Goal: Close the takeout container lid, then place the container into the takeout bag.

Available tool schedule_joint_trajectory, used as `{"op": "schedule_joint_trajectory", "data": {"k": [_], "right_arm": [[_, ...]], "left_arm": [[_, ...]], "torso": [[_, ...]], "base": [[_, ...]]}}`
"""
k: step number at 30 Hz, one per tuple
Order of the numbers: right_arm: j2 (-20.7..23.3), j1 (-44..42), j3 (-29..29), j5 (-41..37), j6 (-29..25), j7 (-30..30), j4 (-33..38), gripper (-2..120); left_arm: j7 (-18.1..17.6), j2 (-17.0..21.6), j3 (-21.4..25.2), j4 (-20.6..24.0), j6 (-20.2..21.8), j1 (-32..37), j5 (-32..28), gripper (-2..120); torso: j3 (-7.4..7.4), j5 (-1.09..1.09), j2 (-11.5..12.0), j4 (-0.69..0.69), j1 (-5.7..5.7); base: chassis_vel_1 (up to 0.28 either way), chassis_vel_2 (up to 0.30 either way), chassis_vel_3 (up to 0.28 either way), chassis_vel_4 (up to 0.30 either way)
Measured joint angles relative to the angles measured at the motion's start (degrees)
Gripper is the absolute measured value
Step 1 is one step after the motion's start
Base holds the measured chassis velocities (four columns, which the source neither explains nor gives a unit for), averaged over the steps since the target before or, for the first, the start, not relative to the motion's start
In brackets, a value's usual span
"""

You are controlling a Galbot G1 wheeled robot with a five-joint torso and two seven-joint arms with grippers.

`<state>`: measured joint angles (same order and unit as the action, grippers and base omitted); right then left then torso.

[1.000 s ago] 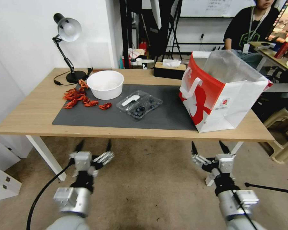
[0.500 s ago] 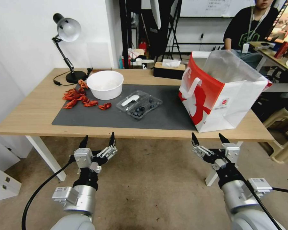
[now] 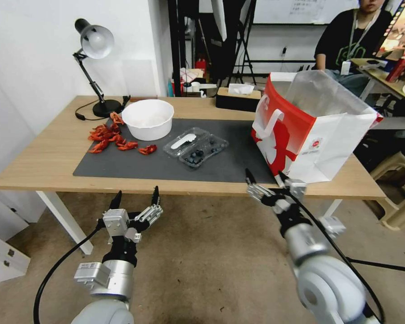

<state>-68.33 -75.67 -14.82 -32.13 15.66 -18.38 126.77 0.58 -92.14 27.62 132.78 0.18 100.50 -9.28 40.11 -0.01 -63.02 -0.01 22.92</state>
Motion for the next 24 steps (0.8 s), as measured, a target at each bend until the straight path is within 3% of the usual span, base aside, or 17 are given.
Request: {"op": "schedule_joint_trajectory", "data": {"k": [8, 9, 16, 24], "right_arm": [[0.56, 10.95, 6.63, -4.93, 2.43, -6.49, -6.08, 100], [-0.47, 15.74, 10.08, -6.88, 3.38, -9.07, -9.21, 100], [-4.72, 26.13, 17.73, -8.99, 8.04, -15.46, -16.68, 100], [-8.21, 33.14, 20.95, -8.43, 13.4, -20.07, -23.12, 100]], "left_arm": [[0.12, -0.02, 0.57, -0.36, -0.21, 0.04, 0.18, 100], [0.12, -0.02, 0.92, -0.41, -0.35, 0.16, 0.22, 100], [0.07, -0.02, 1.53, -0.54, -0.83, 0.51, 0.26, 100], [-0.06, -0.01, 1.9, -0.92, -1.65, 0.71, 0.32, 100]], "torso": [[0.0, 0.0, 0.0, 0.0, 0.0], [0.0, 0.01, 0.0, 0.01, 0.01], [0.0, 0.0, 0.0, 0.01, 0.0], [0.0, 0.0, 0.0, 0.01, 0.0]], "base": [[0.0, 0.0, 0.0, 0.0], [0.0, 0.0, 0.0, 0.0], [0.0, 0.0, 0.0, 0.0], [0.0, 0.0, 0.0, 0.0]]}}
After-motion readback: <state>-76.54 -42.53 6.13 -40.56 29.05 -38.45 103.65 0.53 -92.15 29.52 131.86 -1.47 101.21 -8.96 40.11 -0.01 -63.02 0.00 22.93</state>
